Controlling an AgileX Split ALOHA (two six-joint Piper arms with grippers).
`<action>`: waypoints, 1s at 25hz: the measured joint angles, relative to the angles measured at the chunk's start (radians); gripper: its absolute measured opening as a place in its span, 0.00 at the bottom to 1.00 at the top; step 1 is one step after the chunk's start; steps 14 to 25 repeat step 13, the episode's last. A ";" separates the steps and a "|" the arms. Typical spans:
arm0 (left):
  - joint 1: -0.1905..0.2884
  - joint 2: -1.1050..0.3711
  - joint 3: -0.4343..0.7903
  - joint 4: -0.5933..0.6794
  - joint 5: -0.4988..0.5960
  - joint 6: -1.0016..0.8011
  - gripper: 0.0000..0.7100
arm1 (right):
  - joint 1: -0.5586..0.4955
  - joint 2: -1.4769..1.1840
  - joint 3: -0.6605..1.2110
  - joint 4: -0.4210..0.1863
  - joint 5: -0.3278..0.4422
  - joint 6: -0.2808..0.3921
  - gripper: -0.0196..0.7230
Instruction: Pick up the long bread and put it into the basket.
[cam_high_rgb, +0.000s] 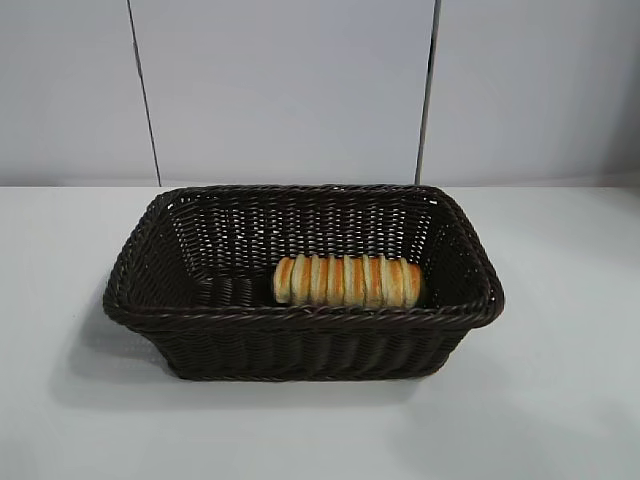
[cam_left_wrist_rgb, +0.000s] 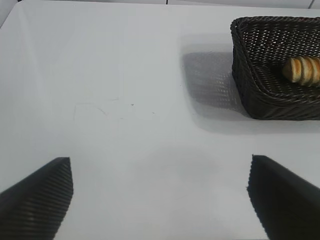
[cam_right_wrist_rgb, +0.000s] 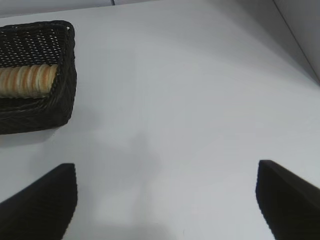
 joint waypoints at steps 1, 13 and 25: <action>0.000 0.000 0.000 0.000 0.000 0.000 0.97 | 0.000 0.000 0.000 0.000 -0.003 0.000 0.96; 0.000 0.000 0.000 0.000 0.000 0.000 0.97 | 0.000 0.000 0.000 -0.003 -0.007 -0.001 0.96; 0.000 0.000 0.000 0.000 0.000 0.000 0.97 | 0.000 0.000 0.000 -0.003 -0.007 -0.001 0.96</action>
